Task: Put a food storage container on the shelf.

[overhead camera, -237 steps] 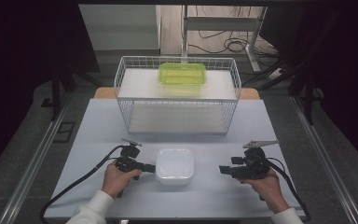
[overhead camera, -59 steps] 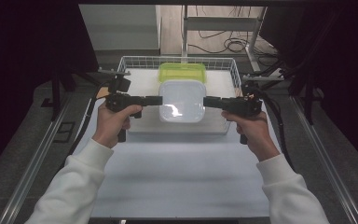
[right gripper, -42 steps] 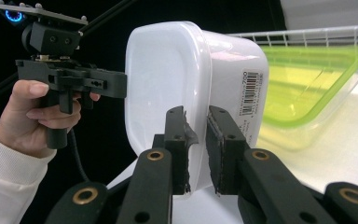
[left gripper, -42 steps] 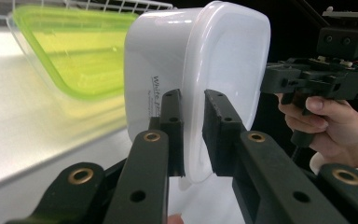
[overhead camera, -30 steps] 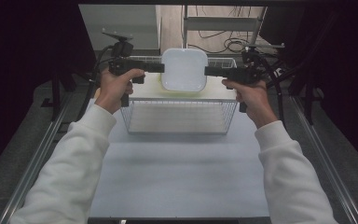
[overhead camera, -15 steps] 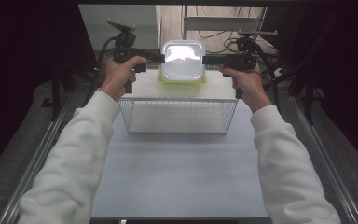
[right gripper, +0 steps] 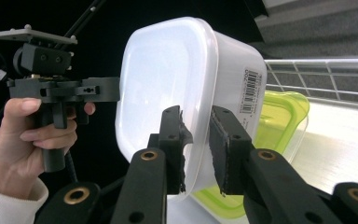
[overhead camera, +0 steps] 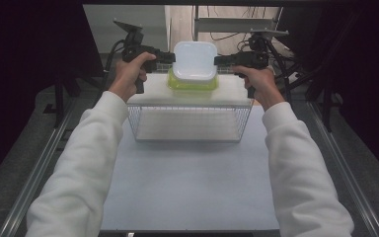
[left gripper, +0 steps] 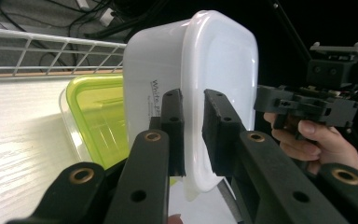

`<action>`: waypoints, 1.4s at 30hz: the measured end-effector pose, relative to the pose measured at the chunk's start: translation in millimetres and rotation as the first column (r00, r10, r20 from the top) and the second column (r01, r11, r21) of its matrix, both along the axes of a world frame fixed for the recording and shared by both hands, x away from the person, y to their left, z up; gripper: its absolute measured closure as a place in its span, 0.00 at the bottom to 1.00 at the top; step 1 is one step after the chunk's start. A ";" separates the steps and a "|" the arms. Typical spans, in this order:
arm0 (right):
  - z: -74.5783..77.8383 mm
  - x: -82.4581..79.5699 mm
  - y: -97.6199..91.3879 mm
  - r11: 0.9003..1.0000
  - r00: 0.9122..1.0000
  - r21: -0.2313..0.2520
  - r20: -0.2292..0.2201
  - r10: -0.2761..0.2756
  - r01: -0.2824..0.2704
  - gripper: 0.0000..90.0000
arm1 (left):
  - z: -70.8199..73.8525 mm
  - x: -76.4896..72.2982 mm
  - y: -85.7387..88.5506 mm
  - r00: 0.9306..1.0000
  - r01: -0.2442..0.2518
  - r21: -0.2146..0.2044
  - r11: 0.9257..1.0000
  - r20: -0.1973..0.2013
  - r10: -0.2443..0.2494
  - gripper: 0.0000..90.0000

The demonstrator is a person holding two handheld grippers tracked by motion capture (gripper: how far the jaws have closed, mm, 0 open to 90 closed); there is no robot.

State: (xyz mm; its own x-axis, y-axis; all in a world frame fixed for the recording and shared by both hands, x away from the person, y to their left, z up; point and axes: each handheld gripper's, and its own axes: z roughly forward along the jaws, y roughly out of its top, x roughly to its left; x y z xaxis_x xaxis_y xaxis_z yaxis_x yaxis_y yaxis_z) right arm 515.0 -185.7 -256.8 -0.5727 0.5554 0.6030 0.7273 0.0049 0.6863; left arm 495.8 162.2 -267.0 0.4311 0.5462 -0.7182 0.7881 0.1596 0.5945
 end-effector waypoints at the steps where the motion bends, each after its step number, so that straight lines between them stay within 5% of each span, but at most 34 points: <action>1: 0.0 0.0 0.0 1.000 1.000 0.000 0.000 0.000 0.000 0.82 | 0.0 0.0 0.0 1.000 0.000 0.000 1.000 0.000 0.000 0.87; 6: -1.9 9.9 2.5 1.000 0.998 0.007 -0.049 -0.024 0.025 0.80 | -4.5 8.4 1.1 0.999 -0.022 -0.034 0.999 -0.039 0.020 0.86; 10: -7.9 20.4 0.7 0.996 0.991 0.063 -0.123 -0.051 0.059 0.80 | -10.2 18.7 2.9 0.997 -0.034 -0.079 0.996 -0.075 0.028 0.84; 20: -12.4 27.9 0.6 0.992 0.983 0.100 -0.173 -0.060 0.078 0.79 | -16.1 25.3 3.6 0.996 -0.047 -0.098 0.994 -0.084 0.039 0.81; 23: -12.7 27.6 0.5 0.992 0.984 0.099 -0.168 -0.058 0.076 0.78 | -16.4 24.5 2.6 0.997 -0.046 -0.090 0.995 -0.064 0.040 0.79; 29: -9.9 23.8 3.4 0.990 0.991 0.112 -0.117 -0.068 0.082 0.59 | -12.4 19.1 3.0 0.997 -0.071 -0.059 0.996 0.018 0.072 0.56; 34: -0.3 14.3 -4.2 0.994 0.996 0.065 -0.050 -0.080 0.083 0.49 | -7.5 9.0 6.7 0.995 -0.059 -0.021 0.998 0.080 0.060 0.43; 42: 10.1 -4.5 -12.4 0.998 0.997 0.046 0.045 -0.056 0.053 0.43 | -5.9 -10.3 11.2 0.991 -0.040 0.015 0.999 0.127 0.038 0.38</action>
State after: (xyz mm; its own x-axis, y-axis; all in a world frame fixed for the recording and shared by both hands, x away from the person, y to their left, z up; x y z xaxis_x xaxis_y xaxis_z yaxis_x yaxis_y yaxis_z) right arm 510.5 -198.1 -246.6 -0.5700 0.5595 0.6017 0.6933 -0.0654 0.7177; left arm 485.6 173.4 -272.9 0.4959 0.5768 -0.6492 0.6997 0.1774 0.6920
